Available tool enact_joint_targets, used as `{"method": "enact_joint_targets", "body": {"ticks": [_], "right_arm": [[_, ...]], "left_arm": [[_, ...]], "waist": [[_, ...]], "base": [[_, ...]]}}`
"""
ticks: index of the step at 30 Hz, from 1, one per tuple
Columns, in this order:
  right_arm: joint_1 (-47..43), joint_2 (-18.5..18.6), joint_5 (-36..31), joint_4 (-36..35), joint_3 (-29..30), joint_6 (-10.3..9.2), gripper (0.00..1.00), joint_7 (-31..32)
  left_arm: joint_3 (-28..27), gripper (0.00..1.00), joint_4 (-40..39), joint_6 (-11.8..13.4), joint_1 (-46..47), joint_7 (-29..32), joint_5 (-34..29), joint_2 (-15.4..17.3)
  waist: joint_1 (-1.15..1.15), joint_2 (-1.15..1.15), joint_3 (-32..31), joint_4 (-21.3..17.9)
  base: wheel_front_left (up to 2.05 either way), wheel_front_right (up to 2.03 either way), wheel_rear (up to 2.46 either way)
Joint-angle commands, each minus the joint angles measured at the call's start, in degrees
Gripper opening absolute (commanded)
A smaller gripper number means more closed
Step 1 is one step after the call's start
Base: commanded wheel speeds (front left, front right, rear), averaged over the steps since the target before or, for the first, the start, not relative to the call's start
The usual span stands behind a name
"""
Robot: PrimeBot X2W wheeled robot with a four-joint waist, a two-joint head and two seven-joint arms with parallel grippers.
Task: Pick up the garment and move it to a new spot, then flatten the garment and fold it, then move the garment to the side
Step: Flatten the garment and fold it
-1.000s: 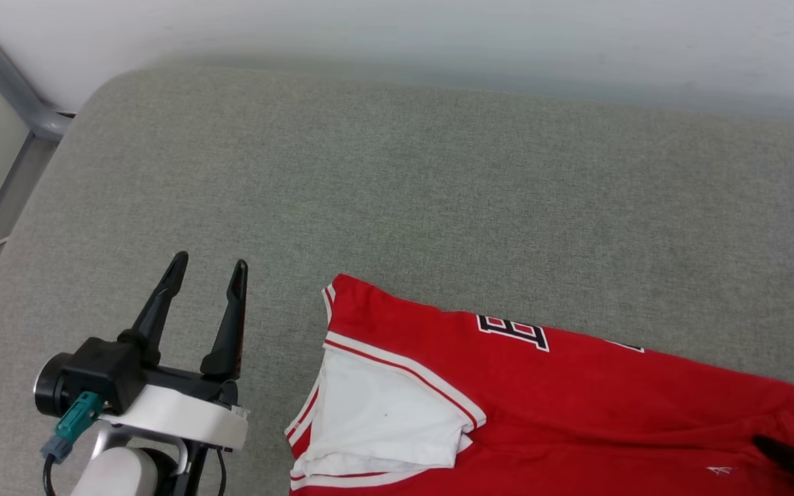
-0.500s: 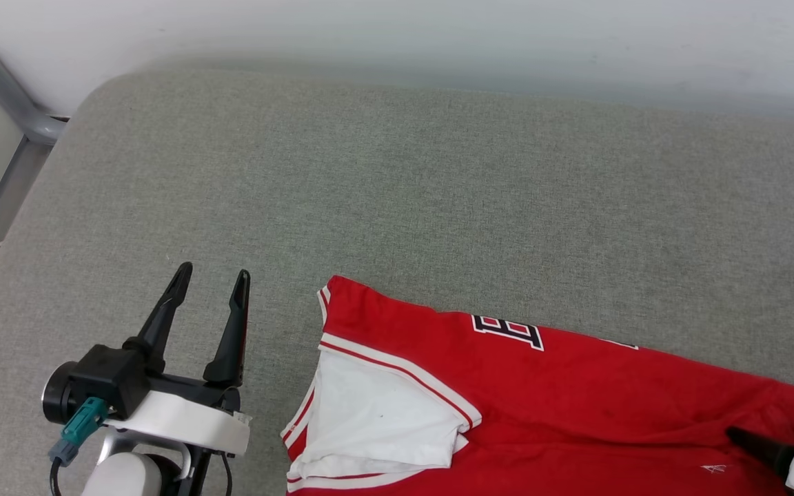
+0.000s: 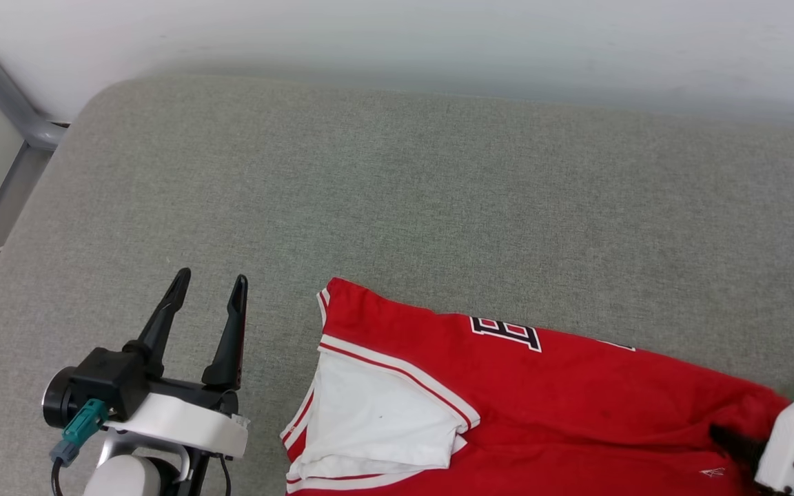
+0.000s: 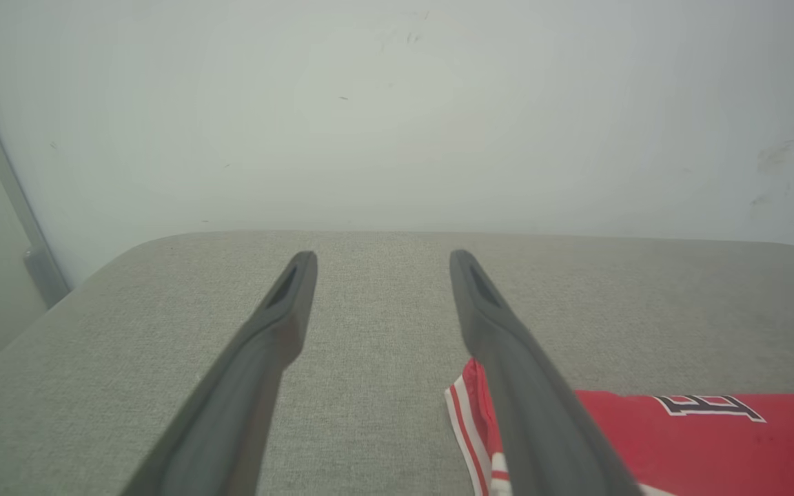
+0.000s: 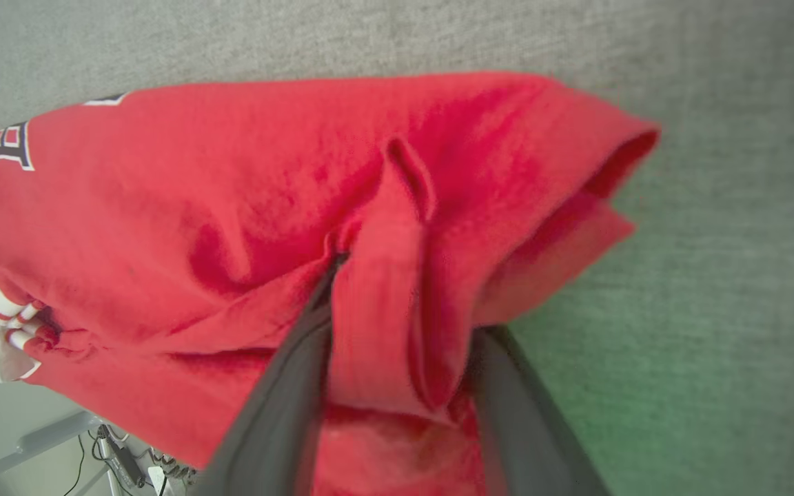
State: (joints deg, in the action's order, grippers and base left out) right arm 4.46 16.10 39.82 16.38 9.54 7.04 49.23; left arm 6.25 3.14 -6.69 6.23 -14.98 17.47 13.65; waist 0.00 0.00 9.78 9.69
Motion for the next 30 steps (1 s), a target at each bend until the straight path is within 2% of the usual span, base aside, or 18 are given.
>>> {"method": "enact_joint_targets", "body": {"ticks": [1,14,21,24,30], "right_arm": [[-0.55,-4.49,1.06,2.13,-4.05,0.8,0.0,0.03],[1.14,5.58,1.72,4.07,0.93,0.37,0.0,-7.25],[2.29,9.29,1.04,5.61,3.91,0.4,0.0,-9.27],[2.48,9.43,0.56,5.88,4.61,0.4,0.0,-9.4],[1.48,6.98,3.74,2.74,4.93,0.42,0.0,-6.58]], "left_arm": [[-0.3,1.0,0.08,-0.26,-0.47,-0.27,-0.12,-0.4],[-0.68,1.0,1.07,-0.65,-1.63,-0.27,-0.64,-0.54],[-0.51,1.0,1.15,-0.76,-2.31,-0.28,-0.77,-0.47],[-0.48,1.0,1.47,-0.76,-2.76,-0.27,-0.74,-0.54],[-1.0,1.0,1.88,-0.8,-4.52,-0.27,-0.42,-1.13]], "waist": [[0.0,0.0,-0.13,-0.06],[0.0,0.0,-2.82,-1.19],[0.0,0.0,-3.78,-1.48],[0.0,0.0,-4.83,-1.6],[0.0,0.0,-8.49,-2.33]], "base": [[0.0,0.0,0.0],[0.0,0.0,0.0],[0.0,0.0,0.0],[0.0,0.0,0.0],[0.0,0.0,0.0]]}}
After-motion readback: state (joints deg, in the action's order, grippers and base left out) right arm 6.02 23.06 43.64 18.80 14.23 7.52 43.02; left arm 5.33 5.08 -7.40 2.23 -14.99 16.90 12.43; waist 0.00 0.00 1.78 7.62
